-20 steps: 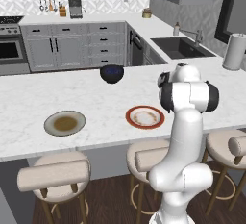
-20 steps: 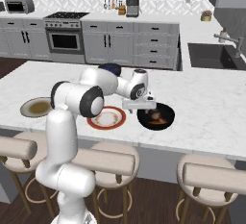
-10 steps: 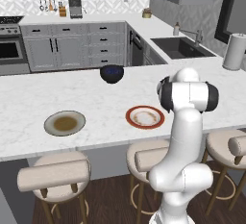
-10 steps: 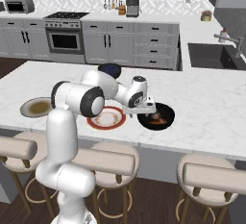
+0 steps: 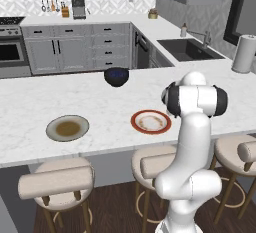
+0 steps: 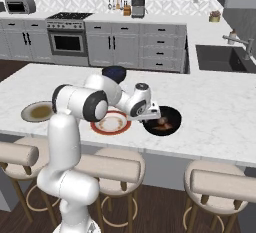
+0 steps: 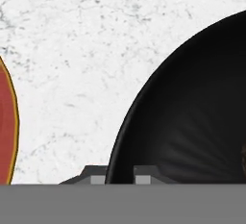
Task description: Pick the chicken drumstick and mushroom from their plates and place them in the bowl. Then put the bowl in the fridge.
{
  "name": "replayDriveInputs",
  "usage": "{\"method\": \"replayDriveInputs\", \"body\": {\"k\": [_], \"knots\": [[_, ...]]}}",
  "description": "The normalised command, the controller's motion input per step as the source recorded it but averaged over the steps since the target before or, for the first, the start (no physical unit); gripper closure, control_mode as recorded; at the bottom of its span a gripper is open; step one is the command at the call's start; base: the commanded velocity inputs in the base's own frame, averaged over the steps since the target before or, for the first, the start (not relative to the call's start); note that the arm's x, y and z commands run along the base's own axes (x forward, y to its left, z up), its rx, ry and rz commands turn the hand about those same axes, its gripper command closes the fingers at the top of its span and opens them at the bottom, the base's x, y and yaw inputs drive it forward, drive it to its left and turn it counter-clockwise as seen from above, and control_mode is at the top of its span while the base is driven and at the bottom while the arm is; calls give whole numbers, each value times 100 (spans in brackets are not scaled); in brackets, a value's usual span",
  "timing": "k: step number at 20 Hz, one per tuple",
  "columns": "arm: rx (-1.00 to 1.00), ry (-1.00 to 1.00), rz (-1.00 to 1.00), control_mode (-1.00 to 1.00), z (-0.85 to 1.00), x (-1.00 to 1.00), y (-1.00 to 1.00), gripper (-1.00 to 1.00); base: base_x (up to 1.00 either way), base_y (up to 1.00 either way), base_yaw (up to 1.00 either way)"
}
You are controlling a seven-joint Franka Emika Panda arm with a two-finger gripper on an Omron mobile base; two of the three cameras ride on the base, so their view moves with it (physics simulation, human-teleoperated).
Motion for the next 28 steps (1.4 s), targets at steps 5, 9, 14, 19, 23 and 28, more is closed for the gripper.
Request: {"method": "replayDriveInputs", "body": {"k": [5,9,14,19,23,28], "knots": [[0,-1,7,-100,13,-9,-1,100,0,0,0],[0,0,17,-100,73,-23,5,100,0,0,0],[-2,-2,20,-100,85,-75,43,100,0,0,0],[-5,0,16,-100,18,-85,100,100,0,0,0],[-5,0,14,-100,37,-75,100,100,0,0,0],[-4,0,15,-100,57,-80,97,100,0,0,0]]}}
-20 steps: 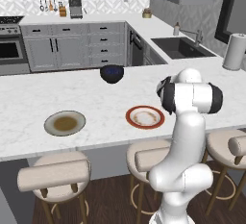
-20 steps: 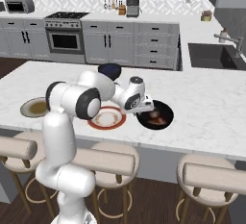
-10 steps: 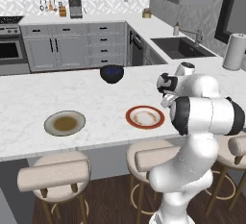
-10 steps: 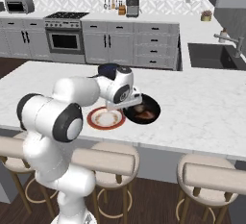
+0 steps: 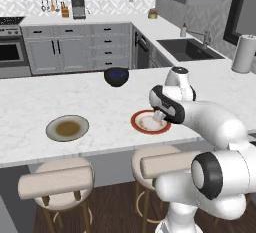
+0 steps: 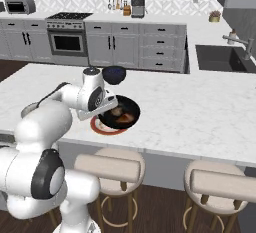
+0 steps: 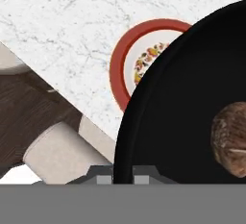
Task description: Pick the chicken drumstick and mushroom from their plates and place them in the bowl. Then put the bowl in the fridge.
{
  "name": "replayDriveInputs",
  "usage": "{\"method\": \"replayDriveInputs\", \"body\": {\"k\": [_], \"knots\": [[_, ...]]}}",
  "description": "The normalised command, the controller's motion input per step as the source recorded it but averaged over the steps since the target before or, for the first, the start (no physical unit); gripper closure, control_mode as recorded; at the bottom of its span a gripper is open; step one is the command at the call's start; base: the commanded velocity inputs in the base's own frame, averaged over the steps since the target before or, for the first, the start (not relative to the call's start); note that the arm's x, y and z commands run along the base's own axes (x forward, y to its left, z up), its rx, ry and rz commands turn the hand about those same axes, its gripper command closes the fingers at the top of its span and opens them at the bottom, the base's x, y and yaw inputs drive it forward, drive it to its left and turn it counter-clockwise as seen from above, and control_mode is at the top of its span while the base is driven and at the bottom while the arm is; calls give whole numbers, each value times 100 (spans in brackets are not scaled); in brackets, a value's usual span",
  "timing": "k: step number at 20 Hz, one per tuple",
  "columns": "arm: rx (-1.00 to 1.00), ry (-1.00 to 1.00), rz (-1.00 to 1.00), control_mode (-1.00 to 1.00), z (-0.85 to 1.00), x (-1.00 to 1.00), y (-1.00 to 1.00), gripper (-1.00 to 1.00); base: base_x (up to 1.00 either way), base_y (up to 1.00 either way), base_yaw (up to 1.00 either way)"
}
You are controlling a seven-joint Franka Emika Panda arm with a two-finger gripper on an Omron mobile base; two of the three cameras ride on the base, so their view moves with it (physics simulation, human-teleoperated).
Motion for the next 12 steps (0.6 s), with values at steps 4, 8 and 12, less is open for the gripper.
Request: {"method": "replayDriveInputs", "body": {"k": [4,8,12], "knots": [[-7,0,14,-100,59,-73,77,100,0,0,0],[-17,0,14,-100,42,-78,83,100,0,0,0],[-10,0,7,-100,36,-84,41,100,0,0,0]]}}
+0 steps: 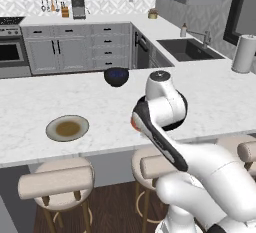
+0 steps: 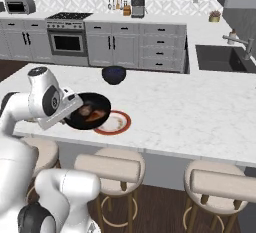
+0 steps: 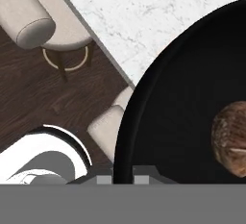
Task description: Pick the chicken drumstick and mushroom from their plates and place them in the bowl. Then put the bowl in the fridge.
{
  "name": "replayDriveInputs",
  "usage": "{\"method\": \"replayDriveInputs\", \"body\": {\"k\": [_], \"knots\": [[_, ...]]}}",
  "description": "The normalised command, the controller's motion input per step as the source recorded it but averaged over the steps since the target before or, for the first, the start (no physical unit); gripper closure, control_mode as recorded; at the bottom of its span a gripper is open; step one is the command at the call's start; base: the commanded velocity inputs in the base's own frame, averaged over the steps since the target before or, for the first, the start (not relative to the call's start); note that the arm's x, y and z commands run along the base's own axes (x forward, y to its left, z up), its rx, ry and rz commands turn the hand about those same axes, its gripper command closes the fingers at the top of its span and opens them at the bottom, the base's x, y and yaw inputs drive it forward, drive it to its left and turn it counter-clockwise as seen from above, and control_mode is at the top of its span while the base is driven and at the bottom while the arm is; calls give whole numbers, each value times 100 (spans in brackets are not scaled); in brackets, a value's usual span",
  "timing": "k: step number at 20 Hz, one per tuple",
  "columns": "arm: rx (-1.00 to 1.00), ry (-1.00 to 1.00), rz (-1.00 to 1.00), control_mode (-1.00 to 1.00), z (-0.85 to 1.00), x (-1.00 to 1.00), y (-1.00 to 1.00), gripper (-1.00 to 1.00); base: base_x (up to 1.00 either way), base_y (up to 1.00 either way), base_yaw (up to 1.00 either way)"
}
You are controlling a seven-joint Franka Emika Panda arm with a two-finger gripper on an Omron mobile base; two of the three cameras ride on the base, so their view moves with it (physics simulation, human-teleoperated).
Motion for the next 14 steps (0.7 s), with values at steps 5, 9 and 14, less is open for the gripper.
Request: {"method": "replayDriveInputs", "body": {"k": [5,9,14], "knots": [[-1,0,1,-100,12,-28,8,100,0,0,0],[0,0,0,100,0,0,0,100,-69,32,0],[0,0,0,100,0,0,0,100,-61,99,0]]}}
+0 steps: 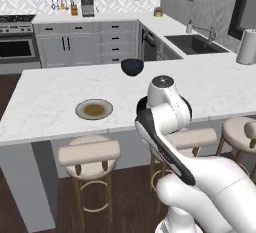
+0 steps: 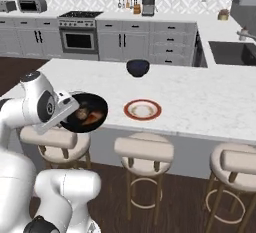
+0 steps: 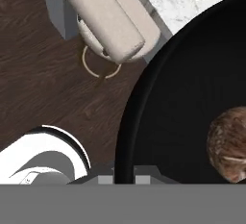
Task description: Pick the chicken drumstick and mushroom from their plates and place them in the bowl. Then put the bowl in the fridge.
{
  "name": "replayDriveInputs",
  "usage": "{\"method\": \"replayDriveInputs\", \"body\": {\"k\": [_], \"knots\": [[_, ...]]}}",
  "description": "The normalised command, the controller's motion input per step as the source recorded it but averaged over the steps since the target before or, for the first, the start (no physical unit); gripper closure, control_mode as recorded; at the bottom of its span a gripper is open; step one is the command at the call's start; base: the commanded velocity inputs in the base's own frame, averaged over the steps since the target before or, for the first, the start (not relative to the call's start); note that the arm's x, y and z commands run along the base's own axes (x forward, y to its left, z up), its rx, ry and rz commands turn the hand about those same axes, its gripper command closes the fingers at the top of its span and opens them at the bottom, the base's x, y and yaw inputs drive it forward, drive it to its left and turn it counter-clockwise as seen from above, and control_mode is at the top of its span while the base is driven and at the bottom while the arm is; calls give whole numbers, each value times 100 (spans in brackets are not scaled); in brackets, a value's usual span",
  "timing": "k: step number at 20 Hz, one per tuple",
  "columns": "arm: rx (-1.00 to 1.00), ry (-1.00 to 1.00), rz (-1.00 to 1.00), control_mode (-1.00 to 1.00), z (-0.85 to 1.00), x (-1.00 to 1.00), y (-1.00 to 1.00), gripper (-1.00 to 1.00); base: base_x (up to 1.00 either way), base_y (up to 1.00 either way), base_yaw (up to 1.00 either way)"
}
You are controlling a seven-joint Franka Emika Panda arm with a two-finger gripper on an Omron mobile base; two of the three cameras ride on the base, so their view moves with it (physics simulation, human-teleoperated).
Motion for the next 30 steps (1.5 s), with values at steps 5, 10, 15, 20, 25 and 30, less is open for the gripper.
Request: {"method": "replayDriveInputs", "body": {"k": [5,10,15,20,25,30], "knots": [[0,0,0,100,0,0,0,100,-21,100,0],[0,0,0,100,0,0,0,100,0,100,0],[0,0,0,100,0,0,0,100,1,100,0],[0,0,0,100,0,0,0,100,12,100,0],[0,0,0,100,0,0,0,100,38,100,0],[0,0,0,100,0,0,0,100,91,100,-1]]}}
